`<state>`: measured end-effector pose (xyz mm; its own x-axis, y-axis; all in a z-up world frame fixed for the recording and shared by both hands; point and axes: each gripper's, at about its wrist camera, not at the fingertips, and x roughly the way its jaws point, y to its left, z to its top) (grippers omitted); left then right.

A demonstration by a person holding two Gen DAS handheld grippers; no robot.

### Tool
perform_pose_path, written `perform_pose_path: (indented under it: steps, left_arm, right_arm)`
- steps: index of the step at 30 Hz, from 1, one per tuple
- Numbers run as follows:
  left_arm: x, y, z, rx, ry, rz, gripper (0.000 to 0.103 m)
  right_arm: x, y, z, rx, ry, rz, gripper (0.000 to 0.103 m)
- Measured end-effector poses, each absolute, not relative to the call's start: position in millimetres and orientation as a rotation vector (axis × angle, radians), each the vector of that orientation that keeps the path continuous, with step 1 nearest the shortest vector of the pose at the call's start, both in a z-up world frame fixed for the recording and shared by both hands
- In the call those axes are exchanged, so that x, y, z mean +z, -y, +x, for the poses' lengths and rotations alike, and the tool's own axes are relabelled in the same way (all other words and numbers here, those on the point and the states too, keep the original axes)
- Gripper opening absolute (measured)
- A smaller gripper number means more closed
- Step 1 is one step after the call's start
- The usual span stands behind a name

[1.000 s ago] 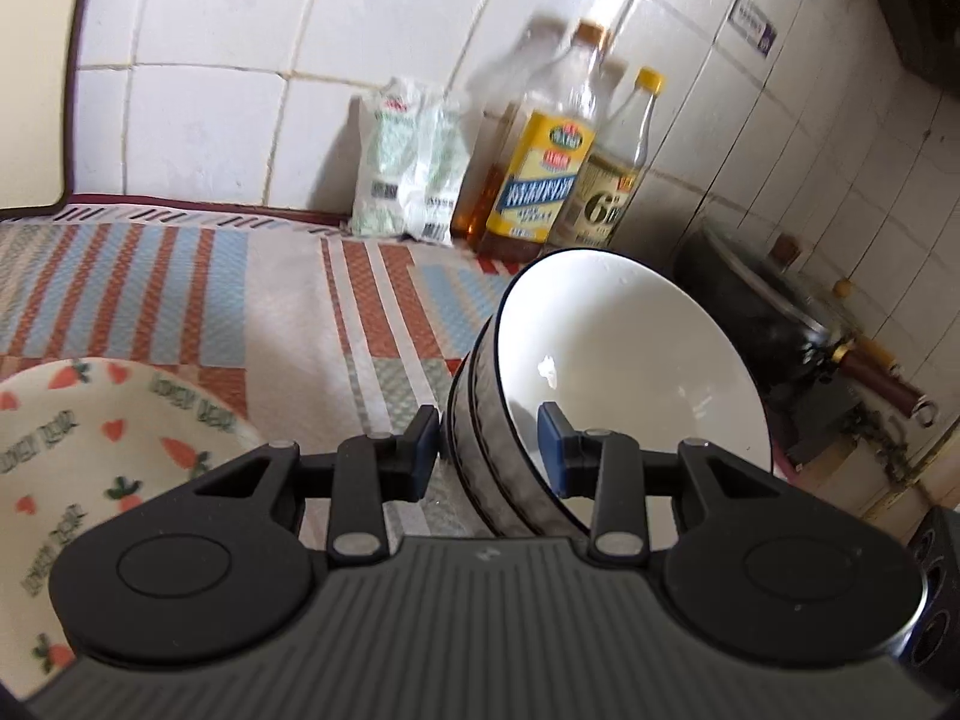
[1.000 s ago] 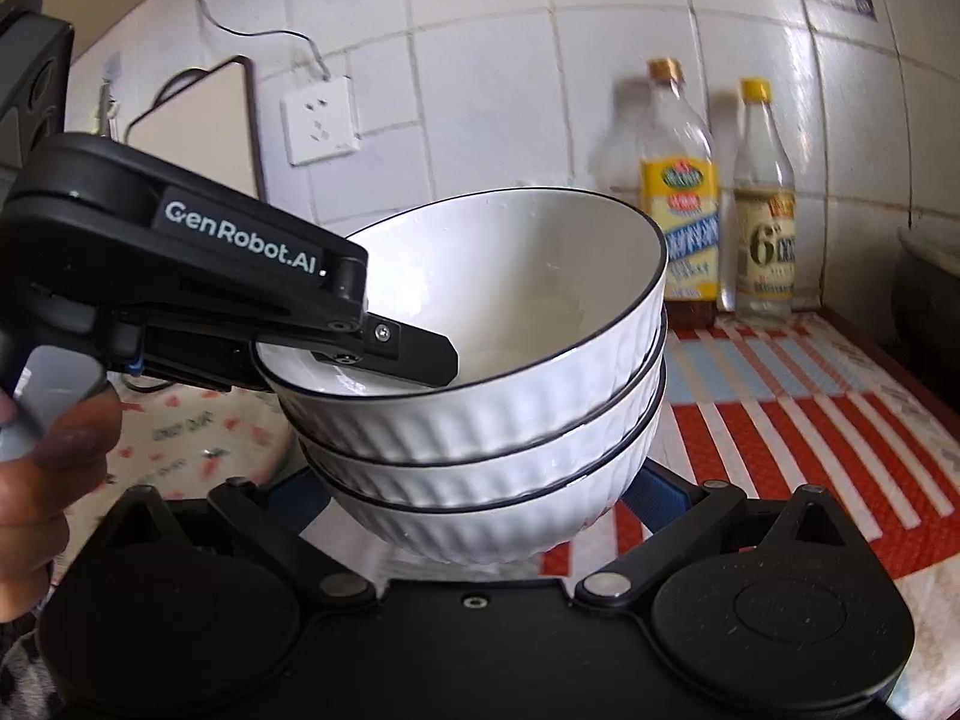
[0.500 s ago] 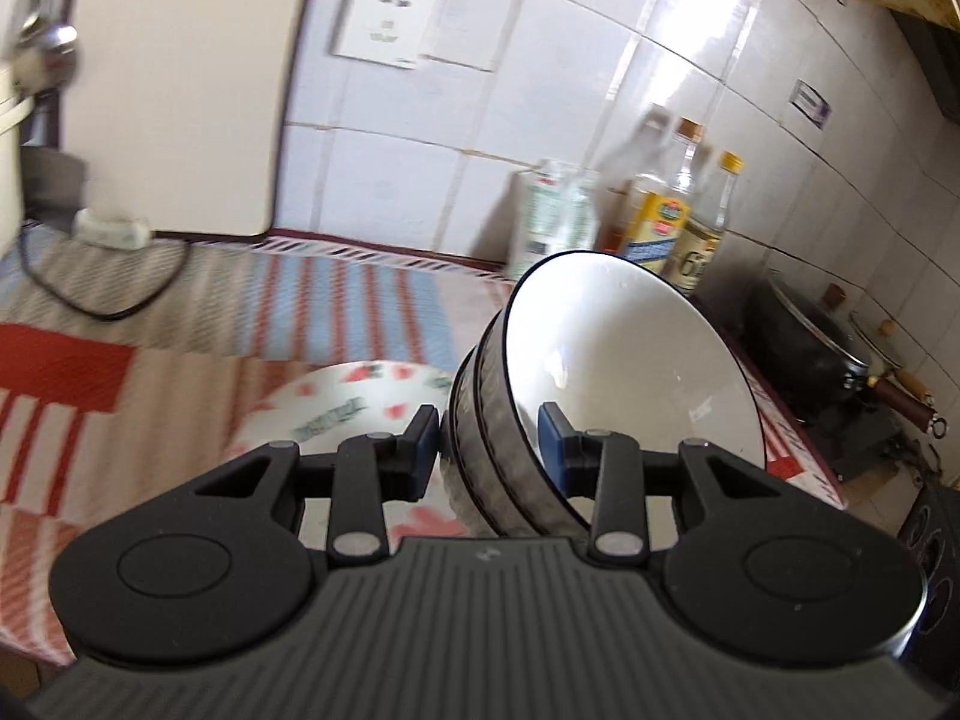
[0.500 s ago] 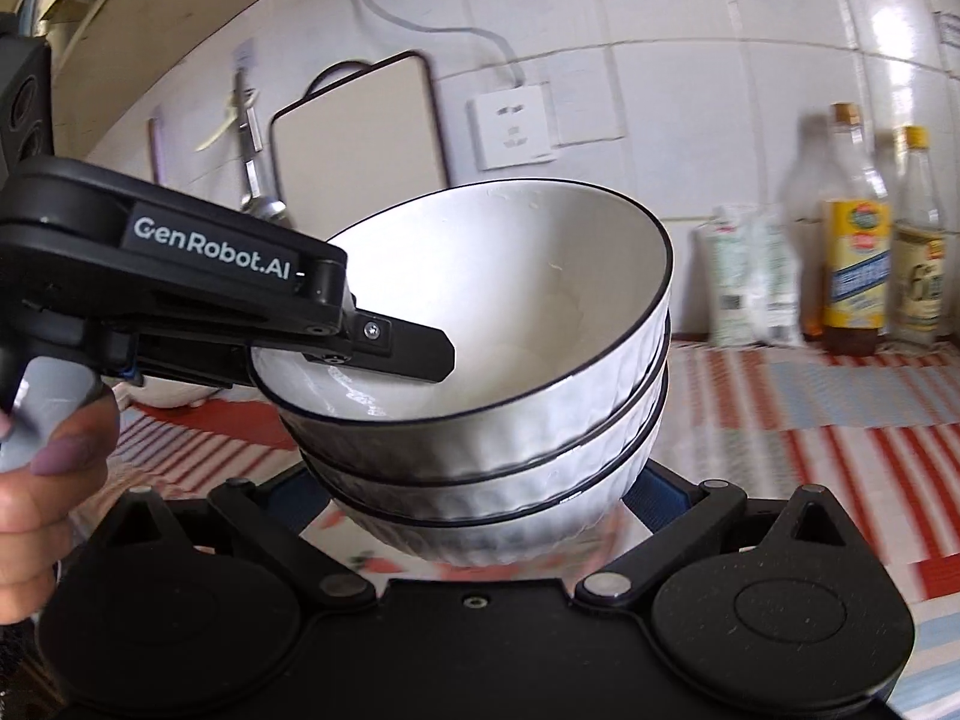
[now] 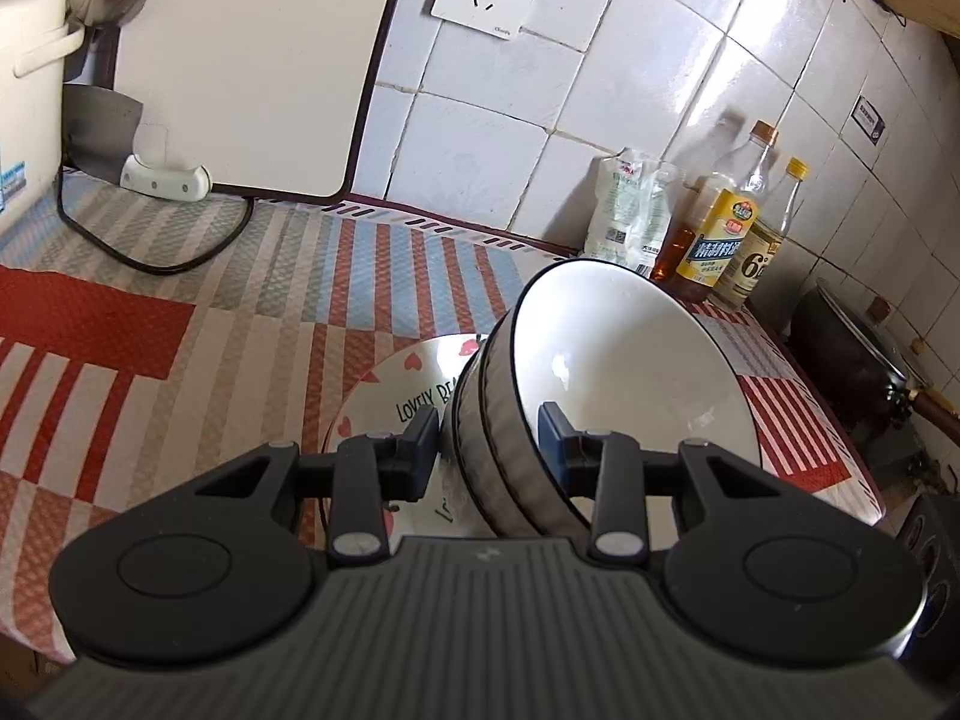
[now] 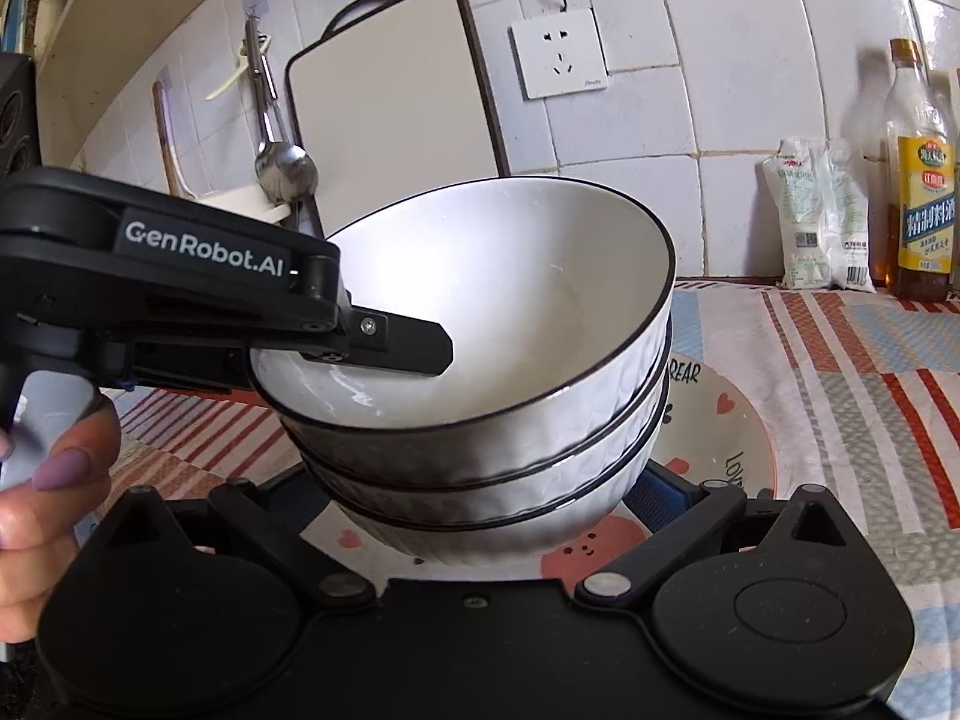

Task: Organize plates and bowls
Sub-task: 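Lower the bowl stack onto the bunny bowl and open both grippers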

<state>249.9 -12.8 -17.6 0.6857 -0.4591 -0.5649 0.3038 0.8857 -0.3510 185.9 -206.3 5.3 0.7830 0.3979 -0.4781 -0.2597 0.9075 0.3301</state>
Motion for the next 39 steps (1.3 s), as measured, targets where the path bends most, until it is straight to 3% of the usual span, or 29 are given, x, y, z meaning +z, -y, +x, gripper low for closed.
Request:
perform_pose_path:
  steps: [21,27,35,39]
  left_arm:
    - [-39.4,9.5,271.1,-0.436,-0.674,-0.299,0.035]
    - [-36.2,7.4,265.6,-0.431,-0.618,-0.292,0.04]
    - [-36.1,-3.2,243.2,-0.452,-0.538,-0.297,0.057]
    - [-27.5,-24.1,211.8,-0.498,-0.459,-0.317,0.061]
  right_arm:
    - [-1.8,189.9,208.8,0.294,-0.595,0.077,0.103]
    - [-7.2,202.5,198.7,0.286,-0.582,0.126,0.103]
    - [-0.8,211.8,159.0,0.245,-0.498,0.198,0.102]
    - [12.0,213.2,126.9,0.124,-0.438,0.209,0.103]
